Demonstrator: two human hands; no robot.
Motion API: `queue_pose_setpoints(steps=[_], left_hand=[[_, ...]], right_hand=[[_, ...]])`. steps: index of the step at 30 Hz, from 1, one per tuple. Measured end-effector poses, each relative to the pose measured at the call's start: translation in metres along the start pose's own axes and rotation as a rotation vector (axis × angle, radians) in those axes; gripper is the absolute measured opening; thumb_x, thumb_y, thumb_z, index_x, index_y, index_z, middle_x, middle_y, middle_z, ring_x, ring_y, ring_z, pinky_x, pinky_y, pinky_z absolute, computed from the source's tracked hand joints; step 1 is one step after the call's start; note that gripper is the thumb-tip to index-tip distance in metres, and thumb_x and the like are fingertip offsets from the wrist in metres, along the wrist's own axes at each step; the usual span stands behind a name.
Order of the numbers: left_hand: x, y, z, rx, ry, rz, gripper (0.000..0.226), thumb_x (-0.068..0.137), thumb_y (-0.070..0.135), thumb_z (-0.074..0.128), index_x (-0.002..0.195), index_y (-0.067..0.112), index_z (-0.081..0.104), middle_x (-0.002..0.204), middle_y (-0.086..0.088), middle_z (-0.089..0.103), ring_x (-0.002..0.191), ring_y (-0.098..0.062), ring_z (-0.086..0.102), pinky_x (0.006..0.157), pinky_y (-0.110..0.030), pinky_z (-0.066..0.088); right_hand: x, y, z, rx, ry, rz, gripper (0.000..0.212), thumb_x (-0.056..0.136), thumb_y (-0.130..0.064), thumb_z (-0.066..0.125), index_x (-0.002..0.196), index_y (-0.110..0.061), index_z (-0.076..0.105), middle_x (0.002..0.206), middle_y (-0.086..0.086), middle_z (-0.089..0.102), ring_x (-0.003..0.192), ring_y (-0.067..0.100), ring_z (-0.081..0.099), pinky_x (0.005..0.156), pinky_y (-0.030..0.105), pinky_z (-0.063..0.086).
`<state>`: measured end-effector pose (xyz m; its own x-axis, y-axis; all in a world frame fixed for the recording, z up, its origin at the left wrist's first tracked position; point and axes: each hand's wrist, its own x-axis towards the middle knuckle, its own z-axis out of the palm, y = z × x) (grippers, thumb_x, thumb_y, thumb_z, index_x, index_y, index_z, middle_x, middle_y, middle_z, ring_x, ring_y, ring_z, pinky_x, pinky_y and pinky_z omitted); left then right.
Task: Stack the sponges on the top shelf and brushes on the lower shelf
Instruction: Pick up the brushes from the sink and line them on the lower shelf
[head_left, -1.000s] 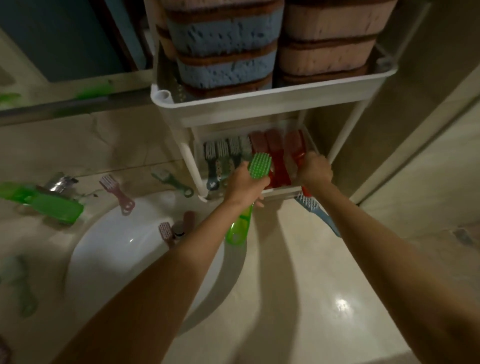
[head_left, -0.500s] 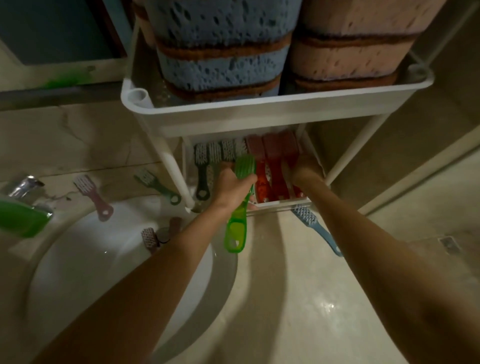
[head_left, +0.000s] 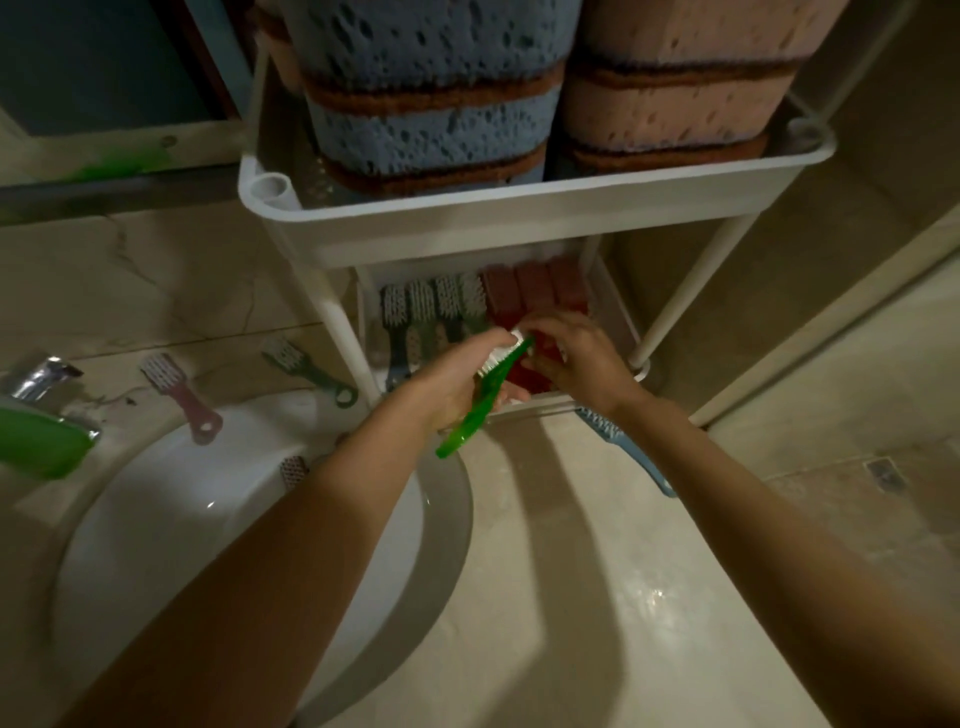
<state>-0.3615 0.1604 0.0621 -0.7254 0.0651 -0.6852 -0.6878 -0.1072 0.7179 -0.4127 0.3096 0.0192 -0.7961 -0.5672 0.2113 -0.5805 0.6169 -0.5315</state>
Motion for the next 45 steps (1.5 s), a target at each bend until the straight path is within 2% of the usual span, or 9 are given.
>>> queue_pose_setpoints(steps=[4,9,14,17,22,26,31,36,45], left_hand=[[-0.002,-0.001,0.004,-0.093,-0.109,-0.108,0.035,0.097,0.038,0.038,0.088,0.009,0.054,0.046,-0.012,0.06,0.023,-0.006,0.04,0.023,-0.011,0.031],[-0.011,0.003,0.01,-0.374,-0.134,-0.132,0.041,0.098,0.036,0.036,0.079,0.003,0.05,0.04,-0.008,0.05,0.024,-0.006,0.042,0.024,-0.009,0.03],[-0.011,0.008,0.016,-0.384,0.09,-0.047,0.054,0.1,0.046,0.02,0.1,0.0,0.047,0.059,-0.013,0.053,0.034,-0.014,0.047,0.028,-0.013,0.036],[-0.01,0.006,0.022,-0.238,0.212,0.015,0.055,0.1,0.046,0.017,0.122,0.003,0.042,0.066,-0.013,0.05,0.051,-0.02,0.046,0.031,-0.015,0.04],[-0.016,0.002,0.033,-0.051,0.194,0.031,0.06,0.1,0.045,0.014,0.131,0.001,0.04,0.069,-0.014,0.054,0.055,-0.022,0.049,0.047,-0.026,0.043],[-0.018,-0.003,0.036,0.016,0.171,0.017,0.064,0.099,0.049,0.013,0.131,0.002,0.041,0.07,-0.013,0.054,0.056,-0.022,0.049,0.052,-0.029,0.042],[-0.02,-0.006,0.037,0.123,0.162,0.005,0.065,0.099,0.05,0.012,0.134,0.002,0.038,0.066,-0.012,0.054,0.031,-0.014,0.05,0.036,-0.018,0.042],[-0.021,-0.005,0.034,0.154,0.143,0.028,0.065,0.099,0.049,0.012,0.132,0.002,0.041,0.066,-0.011,0.054,0.047,-0.018,0.043,0.034,-0.016,0.041],[-0.019,-0.007,0.026,0.196,0.153,0.057,0.063,0.099,0.049,0.013,0.131,0.003,0.043,0.071,-0.009,0.057,0.05,-0.016,0.048,0.039,-0.019,0.044]], right_hand=[[-0.015,-0.002,-0.003,0.025,-0.009,0.041,0.026,0.077,-0.005,0.069,0.101,0.0,0.062,0.098,0.014,0.065,0.082,0.021,0.057,0.075,0.027,0.044],[-0.023,-0.009,-0.012,0.091,0.005,0.085,0.025,0.078,-0.005,0.069,0.102,0.002,0.064,0.093,0.013,0.063,0.082,0.013,0.05,0.067,0.009,0.03],[-0.018,0.0,-0.016,0.107,-0.009,0.439,0.024,0.087,-0.017,0.062,0.101,0.003,0.064,0.096,0.021,0.067,0.084,0.028,0.061,0.07,0.03,0.041],[-0.01,0.003,-0.013,0.249,0.043,0.744,0.029,0.09,-0.018,0.058,0.108,0.004,0.06,0.106,0.023,0.065,0.097,0.035,0.063,0.087,0.046,0.052],[-0.003,0.006,-0.008,0.212,0.083,0.926,0.024,0.094,-0.009,0.048,0.113,0.004,0.055,0.115,0.023,0.061,0.107,0.034,0.06,0.094,0.044,0.05],[-0.004,0.007,-0.01,0.16,0.062,0.965,0.027,0.095,-0.006,0.043,0.117,0.005,0.054,0.121,0.023,0.056,0.114,0.034,0.056,0.099,0.043,0.047],[0.002,0.0,-0.015,0.04,-0.003,0.911,0.025,0.095,-0.012,0.045,0.112,0.002,0.057,0.116,0.02,0.061,0.108,0.033,0.06,0.096,0.042,0.05],[0.003,-0.002,-0.015,-0.11,-0.029,0.819,0.025,0.094,-0.009,0.045,0.111,0.003,0.058,0.115,0.022,0.06,0.106,0.035,0.061,0.092,0.042,0.051],[0.005,-0.002,-0.006,-0.356,-0.065,0.736,0.036,0.094,-0.005,0.044,0.13,0.001,0.043,0.128,0.022,0.046,0.11,0.038,0.056,0.085,0.045,0.05]])
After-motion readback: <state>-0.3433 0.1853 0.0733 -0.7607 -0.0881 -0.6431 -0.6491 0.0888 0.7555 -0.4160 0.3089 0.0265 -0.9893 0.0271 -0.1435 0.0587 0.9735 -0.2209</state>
